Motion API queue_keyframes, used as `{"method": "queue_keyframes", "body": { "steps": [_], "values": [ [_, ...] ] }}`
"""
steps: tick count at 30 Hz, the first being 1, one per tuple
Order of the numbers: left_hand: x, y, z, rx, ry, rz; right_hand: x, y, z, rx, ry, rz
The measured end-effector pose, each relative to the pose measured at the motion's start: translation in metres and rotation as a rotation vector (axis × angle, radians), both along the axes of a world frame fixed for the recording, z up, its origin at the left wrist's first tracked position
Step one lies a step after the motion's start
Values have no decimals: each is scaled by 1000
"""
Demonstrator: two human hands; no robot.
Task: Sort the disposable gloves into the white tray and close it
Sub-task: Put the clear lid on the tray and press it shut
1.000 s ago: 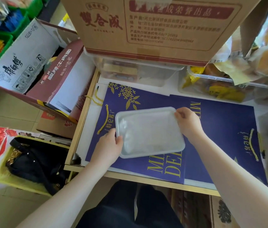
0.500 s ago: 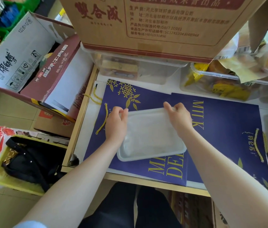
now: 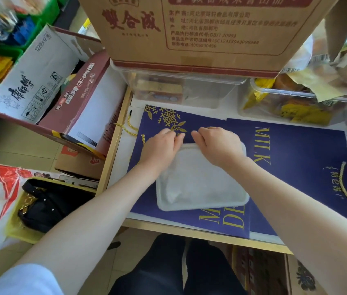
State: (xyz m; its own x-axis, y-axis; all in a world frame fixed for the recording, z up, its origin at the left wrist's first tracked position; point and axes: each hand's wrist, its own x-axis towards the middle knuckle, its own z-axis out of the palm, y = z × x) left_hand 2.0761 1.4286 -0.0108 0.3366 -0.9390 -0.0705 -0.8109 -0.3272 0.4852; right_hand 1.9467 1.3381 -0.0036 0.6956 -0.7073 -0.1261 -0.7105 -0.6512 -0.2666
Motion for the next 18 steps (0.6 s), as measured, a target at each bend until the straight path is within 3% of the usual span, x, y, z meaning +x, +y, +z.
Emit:
{"method": "queue_keyframes", "body": {
  "steps": [4,8,14,18],
  "values": [
    [2,4,19,1,32,-51,7,-9,22,139,224,-6],
    [-4,-4,31,274,-22,-122,5,-3,20,203,355,85],
    [-14,-2,26,446,82,-178,-1,5,21,130,306,102],
    [-17,-1,33,370,-35,-210,-6,4,22,47,212,99]
  ]
}}
